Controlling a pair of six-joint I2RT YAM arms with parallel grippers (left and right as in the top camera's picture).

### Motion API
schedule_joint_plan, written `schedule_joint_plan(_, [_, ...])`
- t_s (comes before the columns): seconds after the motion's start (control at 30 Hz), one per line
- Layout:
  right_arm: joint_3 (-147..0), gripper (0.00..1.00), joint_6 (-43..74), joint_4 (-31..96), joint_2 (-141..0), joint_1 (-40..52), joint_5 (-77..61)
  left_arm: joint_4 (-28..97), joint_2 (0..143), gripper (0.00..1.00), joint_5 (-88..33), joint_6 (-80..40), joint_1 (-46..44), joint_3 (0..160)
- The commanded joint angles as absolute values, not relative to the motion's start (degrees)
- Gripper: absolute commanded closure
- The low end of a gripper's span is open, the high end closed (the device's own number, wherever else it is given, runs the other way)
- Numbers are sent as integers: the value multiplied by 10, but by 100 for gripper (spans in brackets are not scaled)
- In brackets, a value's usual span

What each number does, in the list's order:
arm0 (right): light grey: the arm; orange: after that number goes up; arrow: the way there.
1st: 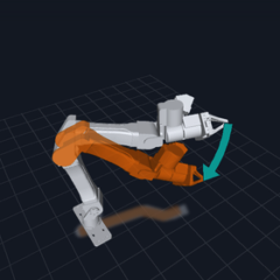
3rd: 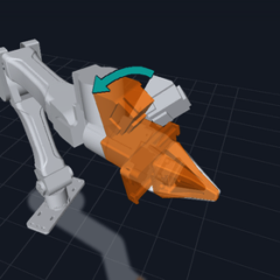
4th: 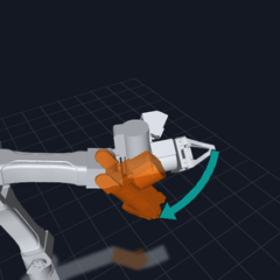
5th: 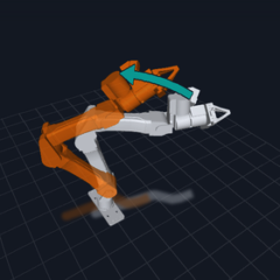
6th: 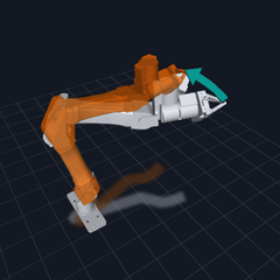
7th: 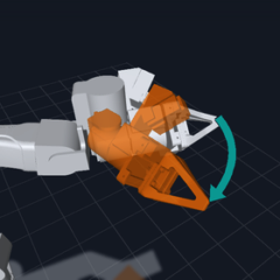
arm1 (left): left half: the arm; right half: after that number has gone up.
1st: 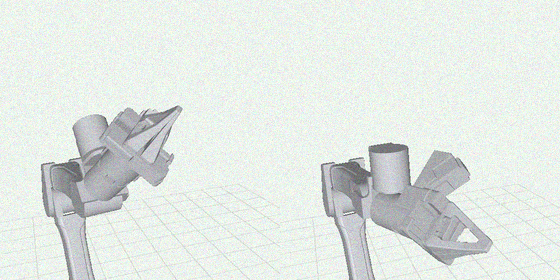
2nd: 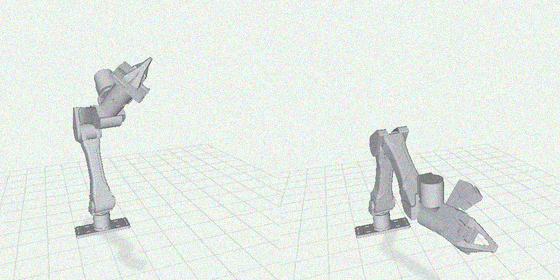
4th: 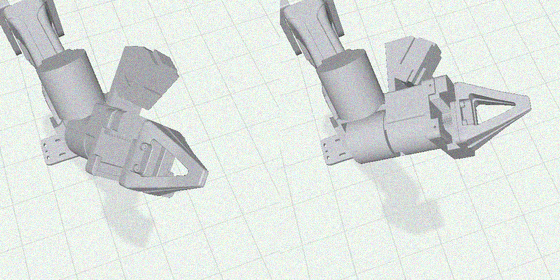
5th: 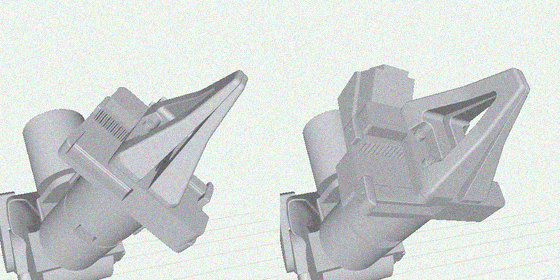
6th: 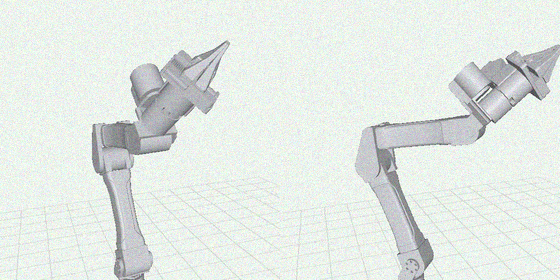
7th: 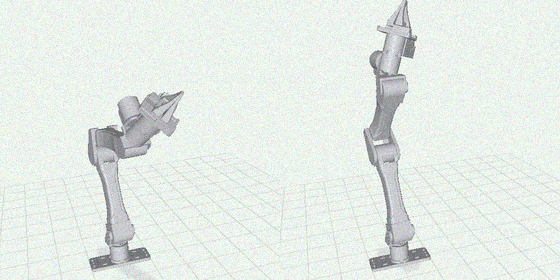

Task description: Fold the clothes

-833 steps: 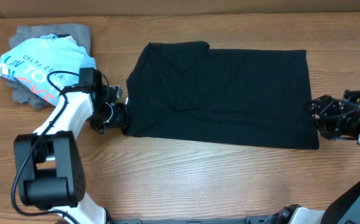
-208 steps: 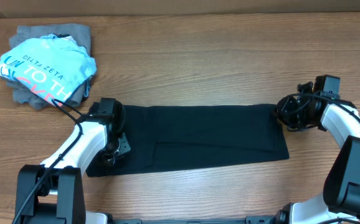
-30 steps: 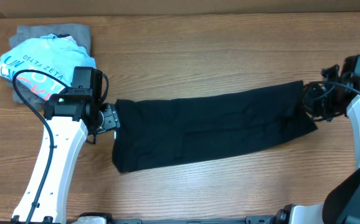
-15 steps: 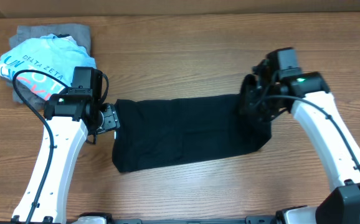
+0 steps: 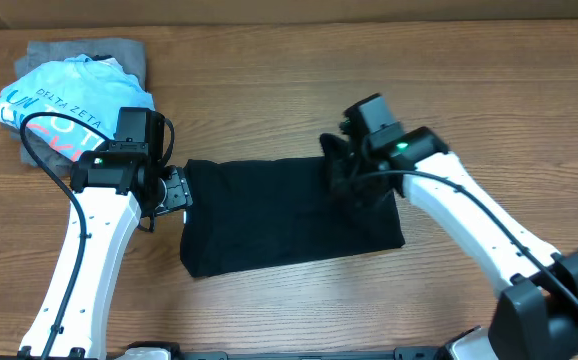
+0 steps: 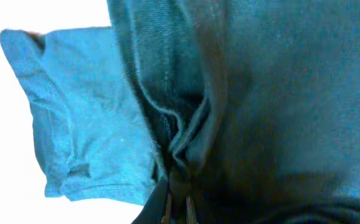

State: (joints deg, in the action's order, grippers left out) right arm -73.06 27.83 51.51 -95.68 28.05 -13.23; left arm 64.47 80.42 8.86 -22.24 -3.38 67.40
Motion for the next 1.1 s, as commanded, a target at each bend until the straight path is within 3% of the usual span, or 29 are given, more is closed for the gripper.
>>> schedule_joint_plan(0.0, [-727, 96, 318, 508, -983, 309, -128, 647, 801, 26, 96, -214, -37, 681])
schedule_joint_plan(0.17, [-727, 88, 318, 496, -1013, 336, -140, 648, 801, 26, 96, -214, -37, 681])
schedule_joint_plan(0.23, [-727, 59, 315, 481, -1015, 345, -152, 648, 801, 26, 96, -214, -37, 681])
schedule_joint_plan(0.3, [-730, 48, 315, 468, -1012, 344, -151, 647, 801, 26, 96, -214, -37, 681])
schedule_joint_plan(0.6, [-749, 44, 300, 503, -990, 269, -150, 648, 801, 23, 96, -214, -37, 681])
schedule_joint_plan(0.73, [-744, 30, 256, 545, -991, 234, -140, 647, 801, 22, 96, -214, -37, 681])
schedule_joint_plan(0.77, [-740, 33, 245, 555, -991, 231, -140, 647, 801, 22, 94, -214, -37, 681])
schedule_joint_plan(0.9, [-706, 71, 240, 567, -991, 231, -131, 645, 801, 22, 93, -214, -37, 681])
schedule_joint_plan(1.07, [-637, 78, 279, 517, -991, 232, -176, 643, 801, 23, 91, -214, -37, 681])
